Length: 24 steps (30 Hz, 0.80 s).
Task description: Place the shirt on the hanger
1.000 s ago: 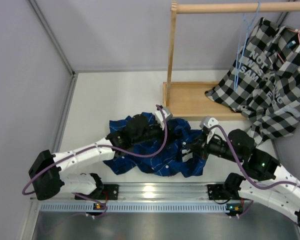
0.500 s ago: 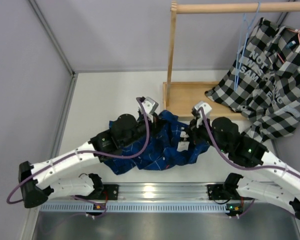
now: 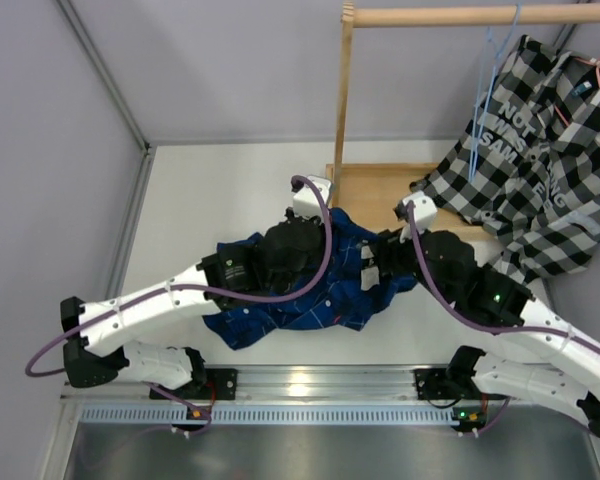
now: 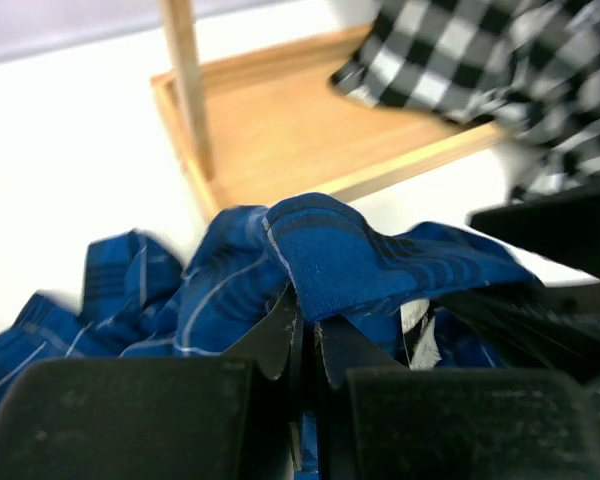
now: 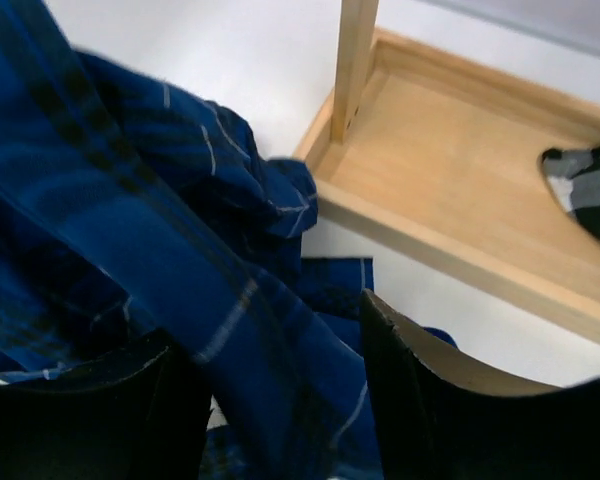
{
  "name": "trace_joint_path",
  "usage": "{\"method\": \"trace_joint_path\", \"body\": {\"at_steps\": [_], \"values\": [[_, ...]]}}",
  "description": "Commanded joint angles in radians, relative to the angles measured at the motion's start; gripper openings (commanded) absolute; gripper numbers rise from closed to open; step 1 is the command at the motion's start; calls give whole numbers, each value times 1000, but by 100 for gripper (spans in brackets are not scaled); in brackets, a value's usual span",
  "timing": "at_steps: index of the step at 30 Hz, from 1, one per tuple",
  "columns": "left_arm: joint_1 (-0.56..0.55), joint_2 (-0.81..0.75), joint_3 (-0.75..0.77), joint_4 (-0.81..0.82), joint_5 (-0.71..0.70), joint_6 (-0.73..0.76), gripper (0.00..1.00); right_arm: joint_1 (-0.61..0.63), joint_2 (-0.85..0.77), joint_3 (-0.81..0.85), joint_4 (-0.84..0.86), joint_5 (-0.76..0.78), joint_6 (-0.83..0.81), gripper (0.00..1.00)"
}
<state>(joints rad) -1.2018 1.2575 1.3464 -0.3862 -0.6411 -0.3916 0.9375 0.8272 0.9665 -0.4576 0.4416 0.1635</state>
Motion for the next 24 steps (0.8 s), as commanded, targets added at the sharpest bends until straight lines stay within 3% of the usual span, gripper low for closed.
{"method": "trace_joint_path", "body": {"at_steps": [1, 6, 11, 14, 15, 16, 19, 22, 24], "values": [[7, -1, 23, -83, -131, -64, 0, 6, -98, -109, 0, -44, 42, 54], [15, -7, 23, -82, -115, -79, 0, -2, -131, -206, 2, -14, 137, 53], [28, 19, 31, -79, -94, -92, 0, 0, -27, -200, -3, 9, 214, 49], [53, 29, 31, -79, -85, -110, 0, 1, 23, -183, -1, 23, 237, 16], [62, 25, 36, -79, -81, -113, 0, 1, 30, -173, 2, 28, 226, 0], [65, 22, 43, -79, -77, -109, 0, 3, 32, -160, 5, 31, 217, 0], [67, -10, 144, -79, -69, -27, 0, 7, 20, -39, 36, -29, 142, 0], [65, -15, 383, -77, -34, 140, 0, 7, 75, 217, 30, -159, 36, 0], [65, 38, 549, -77, 29, 331, 0, 9, 153, 490, -60, -216, -70, 0]]}}
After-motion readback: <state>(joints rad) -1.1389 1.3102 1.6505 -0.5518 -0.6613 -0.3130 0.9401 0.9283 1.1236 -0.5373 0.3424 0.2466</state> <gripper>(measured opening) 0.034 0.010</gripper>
